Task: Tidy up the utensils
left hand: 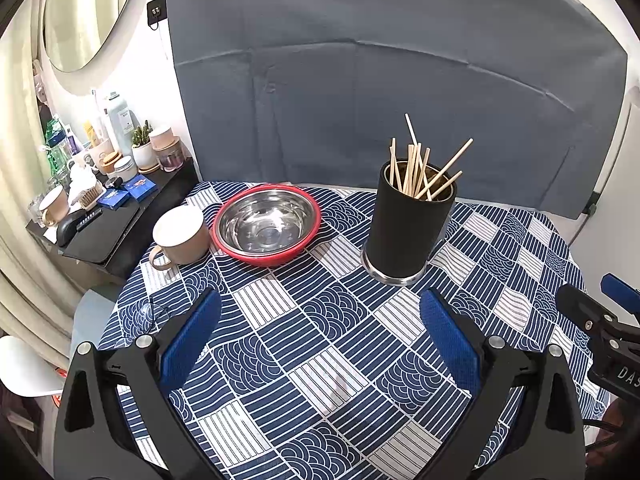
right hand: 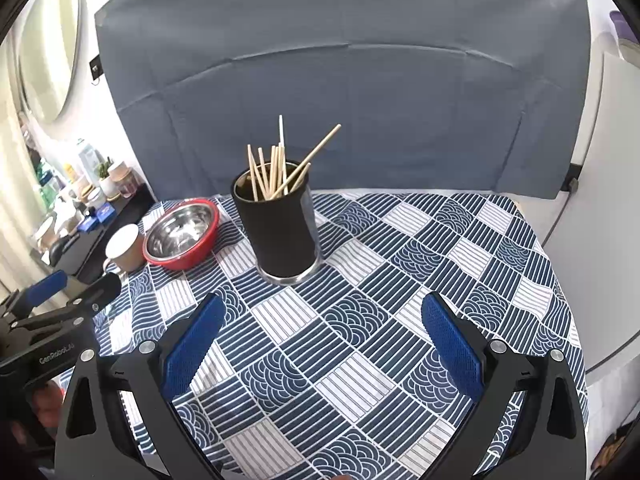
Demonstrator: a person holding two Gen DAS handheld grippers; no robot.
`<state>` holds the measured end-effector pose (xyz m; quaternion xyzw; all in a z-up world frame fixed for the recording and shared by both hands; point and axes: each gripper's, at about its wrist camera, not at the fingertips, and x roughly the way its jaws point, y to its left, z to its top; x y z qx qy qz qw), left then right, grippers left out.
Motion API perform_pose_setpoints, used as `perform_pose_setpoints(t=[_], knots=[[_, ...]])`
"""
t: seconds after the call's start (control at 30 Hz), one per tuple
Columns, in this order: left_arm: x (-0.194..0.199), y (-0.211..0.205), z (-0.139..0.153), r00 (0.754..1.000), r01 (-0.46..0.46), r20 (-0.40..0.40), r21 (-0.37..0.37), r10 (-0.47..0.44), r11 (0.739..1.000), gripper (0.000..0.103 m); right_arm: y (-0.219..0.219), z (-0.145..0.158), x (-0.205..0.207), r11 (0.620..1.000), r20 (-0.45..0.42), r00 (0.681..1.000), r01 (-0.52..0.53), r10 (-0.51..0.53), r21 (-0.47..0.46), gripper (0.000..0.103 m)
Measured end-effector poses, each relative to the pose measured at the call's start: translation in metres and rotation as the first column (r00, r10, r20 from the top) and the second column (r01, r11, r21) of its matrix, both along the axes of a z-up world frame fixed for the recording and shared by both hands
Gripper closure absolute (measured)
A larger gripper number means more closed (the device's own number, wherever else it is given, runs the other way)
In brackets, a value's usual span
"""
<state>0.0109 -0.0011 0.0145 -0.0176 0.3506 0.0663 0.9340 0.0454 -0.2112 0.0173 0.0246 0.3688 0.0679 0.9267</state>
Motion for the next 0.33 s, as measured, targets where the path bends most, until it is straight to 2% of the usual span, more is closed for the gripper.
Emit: perform_pose_setpoints(t=[0.33], knots=[[-0.0019, 0.0012, 0.0009, 1.0, 0.002, 0.002, -0.009, -0.002, 1.0, 0.006, -0.0007, -0.0009, -0.0007, 1.0, -0.006, 1.0, 0.006, -0.006, 0.005, 0.008]])
